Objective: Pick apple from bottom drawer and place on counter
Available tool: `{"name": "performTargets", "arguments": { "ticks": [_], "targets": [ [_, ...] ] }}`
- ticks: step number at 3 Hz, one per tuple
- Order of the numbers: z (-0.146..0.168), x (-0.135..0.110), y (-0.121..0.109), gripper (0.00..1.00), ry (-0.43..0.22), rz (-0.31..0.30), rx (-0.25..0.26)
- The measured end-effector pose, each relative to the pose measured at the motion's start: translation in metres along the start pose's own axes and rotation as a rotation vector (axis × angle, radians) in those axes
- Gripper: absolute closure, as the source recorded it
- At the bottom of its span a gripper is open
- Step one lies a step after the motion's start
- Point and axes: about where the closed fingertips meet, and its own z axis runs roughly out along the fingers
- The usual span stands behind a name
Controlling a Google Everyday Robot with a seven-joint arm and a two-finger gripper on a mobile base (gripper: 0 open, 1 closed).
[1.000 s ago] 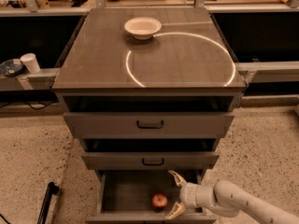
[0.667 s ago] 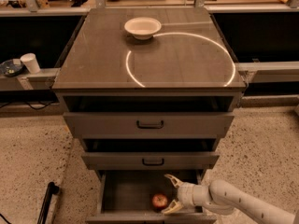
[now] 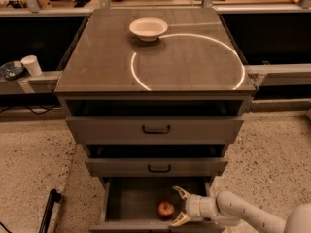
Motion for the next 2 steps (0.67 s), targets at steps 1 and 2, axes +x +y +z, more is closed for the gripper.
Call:
{"name": "performTargets", "arguments": {
  "ticks": [1,2],
  "targets": [
    [0.0080,0.0143,0.0015,0.30,0.007,0.009,-0.002],
    [0.0062,0.0113,0.0007,0.46,0.008,0.009,-0.003]
  ]
}}
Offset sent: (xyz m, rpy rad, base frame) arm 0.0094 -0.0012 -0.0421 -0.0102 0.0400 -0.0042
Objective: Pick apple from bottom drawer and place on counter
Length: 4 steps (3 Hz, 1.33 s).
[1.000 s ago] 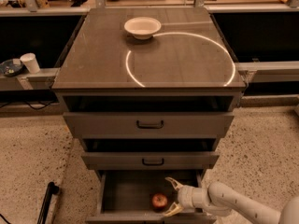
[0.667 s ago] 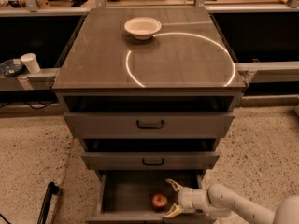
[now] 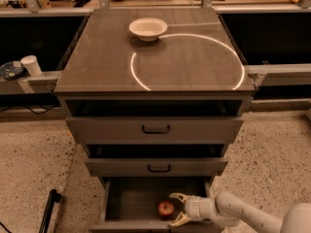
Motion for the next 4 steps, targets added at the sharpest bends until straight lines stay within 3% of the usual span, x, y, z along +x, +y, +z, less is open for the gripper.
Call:
{"name": "performTargets", "arguments": {
  "ticks": [1,3,4],
  "targets": [
    [-0.0011,-0.0011,0.0000,0.54,0.000,0.000,0.000],
    [-0.0011,-0.0012,-0.0001,0.08,0.000,0.000,0.000],
    [-0.0017,-0.0075,-0.0083,0.00,0.018,0.005,-0.004]
  ]
}}
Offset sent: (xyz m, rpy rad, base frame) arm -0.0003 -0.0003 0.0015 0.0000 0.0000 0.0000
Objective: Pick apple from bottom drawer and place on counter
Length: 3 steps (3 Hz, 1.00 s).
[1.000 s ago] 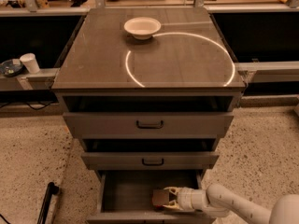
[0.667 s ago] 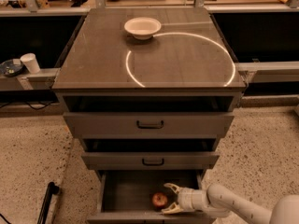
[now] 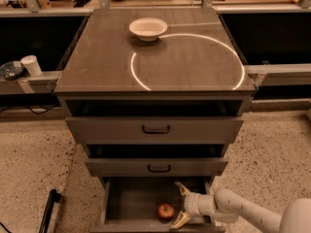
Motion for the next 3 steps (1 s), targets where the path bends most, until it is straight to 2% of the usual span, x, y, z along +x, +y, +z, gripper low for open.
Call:
{"name": "performTargets", "arguments": {
  "ticks": [2,3],
  "targets": [
    [0.005,-0.001,-0.016,0.39,-0.010,0.022,-0.011],
    [0.023,0.006,-0.015,0.42,-0.013,0.029,-0.045]
  ]
}}
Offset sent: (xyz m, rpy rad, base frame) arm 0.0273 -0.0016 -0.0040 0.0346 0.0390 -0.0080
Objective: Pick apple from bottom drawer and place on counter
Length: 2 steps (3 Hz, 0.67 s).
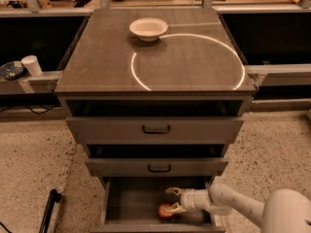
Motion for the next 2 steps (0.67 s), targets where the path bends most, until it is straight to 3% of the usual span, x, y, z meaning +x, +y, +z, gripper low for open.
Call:
{"name": "performTargets", "arguments": {
  "ticks": [2],
  "targets": [
    [0.028,0.011,0.017,0.34,-0.027,0.016,-0.057]
  ]
}}
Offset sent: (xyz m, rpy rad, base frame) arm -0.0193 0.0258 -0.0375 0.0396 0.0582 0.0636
